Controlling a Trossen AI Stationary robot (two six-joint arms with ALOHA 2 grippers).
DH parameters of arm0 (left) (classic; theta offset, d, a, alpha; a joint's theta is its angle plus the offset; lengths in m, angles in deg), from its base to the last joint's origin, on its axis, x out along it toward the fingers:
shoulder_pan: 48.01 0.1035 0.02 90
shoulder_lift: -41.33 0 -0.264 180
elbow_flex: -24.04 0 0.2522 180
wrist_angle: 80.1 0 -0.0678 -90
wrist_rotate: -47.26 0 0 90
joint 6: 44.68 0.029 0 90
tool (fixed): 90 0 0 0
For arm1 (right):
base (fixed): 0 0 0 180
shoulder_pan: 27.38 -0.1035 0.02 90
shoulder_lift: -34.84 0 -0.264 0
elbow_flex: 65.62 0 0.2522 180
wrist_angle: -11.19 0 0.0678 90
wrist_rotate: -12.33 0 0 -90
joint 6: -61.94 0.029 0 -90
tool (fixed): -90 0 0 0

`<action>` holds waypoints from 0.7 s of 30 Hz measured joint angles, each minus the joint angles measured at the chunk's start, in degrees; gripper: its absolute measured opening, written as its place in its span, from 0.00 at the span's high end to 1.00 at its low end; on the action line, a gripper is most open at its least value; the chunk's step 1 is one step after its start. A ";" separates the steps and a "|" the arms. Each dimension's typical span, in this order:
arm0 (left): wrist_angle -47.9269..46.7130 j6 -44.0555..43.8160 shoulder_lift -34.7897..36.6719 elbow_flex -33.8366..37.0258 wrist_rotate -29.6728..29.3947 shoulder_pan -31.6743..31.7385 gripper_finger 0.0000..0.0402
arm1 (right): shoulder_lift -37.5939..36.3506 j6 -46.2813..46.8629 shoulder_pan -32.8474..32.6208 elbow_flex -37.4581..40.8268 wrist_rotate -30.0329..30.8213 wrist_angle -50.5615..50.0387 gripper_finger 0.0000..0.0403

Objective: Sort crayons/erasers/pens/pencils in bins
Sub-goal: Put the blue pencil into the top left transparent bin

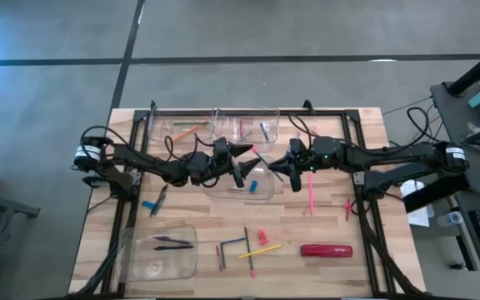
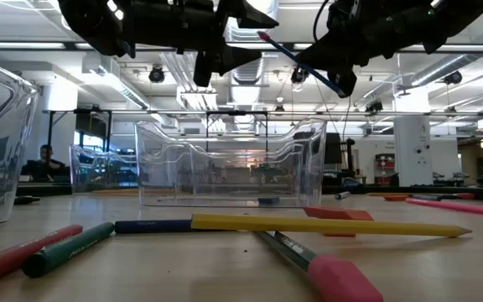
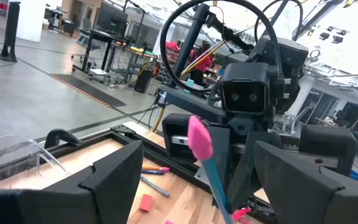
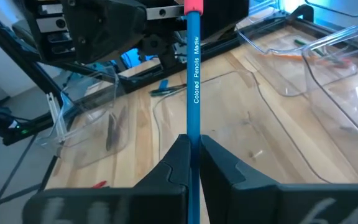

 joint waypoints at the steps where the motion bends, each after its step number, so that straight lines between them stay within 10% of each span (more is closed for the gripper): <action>1: -0.06 0.00 0.00 0.02 -0.02 0.00 0.28 | 0.16 0.00 -0.11 0.00 0.00 0.20 0.97; 10: 0.04 0.02 -0.28 -0.07 -0.36 0.00 0.31 | 0.47 0.00 -0.11 -0.02 0.00 0.33 0.97; 21: -0.04 0.46 -0.28 -0.29 -1.03 0.02 0.64 | 1.06 0.00 -0.11 -0.02 0.00 0.32 0.97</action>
